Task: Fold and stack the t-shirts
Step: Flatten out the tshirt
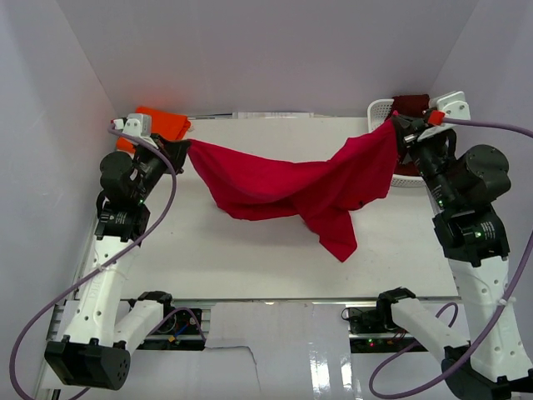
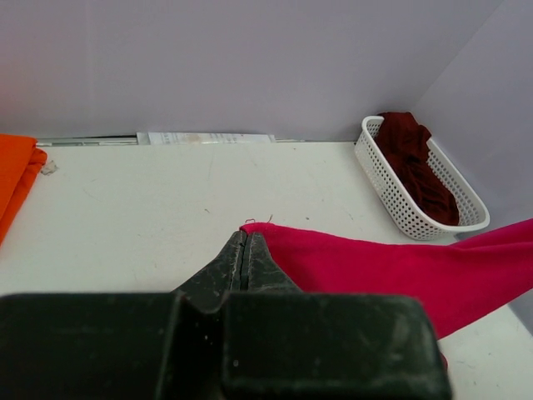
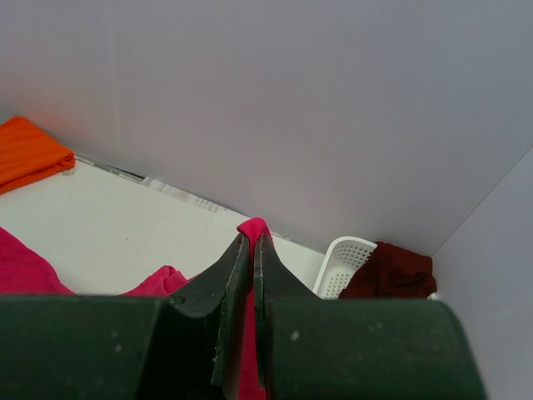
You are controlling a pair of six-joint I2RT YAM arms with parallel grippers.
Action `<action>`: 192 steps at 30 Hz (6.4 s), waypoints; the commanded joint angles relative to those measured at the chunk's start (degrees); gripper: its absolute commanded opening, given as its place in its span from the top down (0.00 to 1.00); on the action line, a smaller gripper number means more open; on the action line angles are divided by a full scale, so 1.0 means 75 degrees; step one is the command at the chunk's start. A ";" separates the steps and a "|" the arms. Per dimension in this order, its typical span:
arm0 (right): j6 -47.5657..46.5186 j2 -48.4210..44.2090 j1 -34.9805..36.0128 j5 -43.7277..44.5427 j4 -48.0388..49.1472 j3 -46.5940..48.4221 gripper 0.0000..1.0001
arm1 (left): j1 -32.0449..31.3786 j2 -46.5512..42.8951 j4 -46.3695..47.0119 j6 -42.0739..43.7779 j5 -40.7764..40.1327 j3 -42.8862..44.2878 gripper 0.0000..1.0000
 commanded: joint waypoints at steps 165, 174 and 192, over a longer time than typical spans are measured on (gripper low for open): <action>0.2226 0.0555 -0.1174 -0.1995 0.5727 -0.5008 0.92 | 0.2203 0.0039 0.1865 -0.1436 -0.1012 -0.2757 1.00; 0.2249 0.2417 -0.1163 -0.2159 0.5938 -0.4471 0.92 | 0.1326 0.2777 0.2369 -0.1191 -0.1468 -0.1738 1.00; 0.1992 0.6671 -0.1174 -0.2675 0.4591 -0.0885 0.92 | 0.1020 0.6495 0.2475 -0.0592 -0.1410 0.1051 1.00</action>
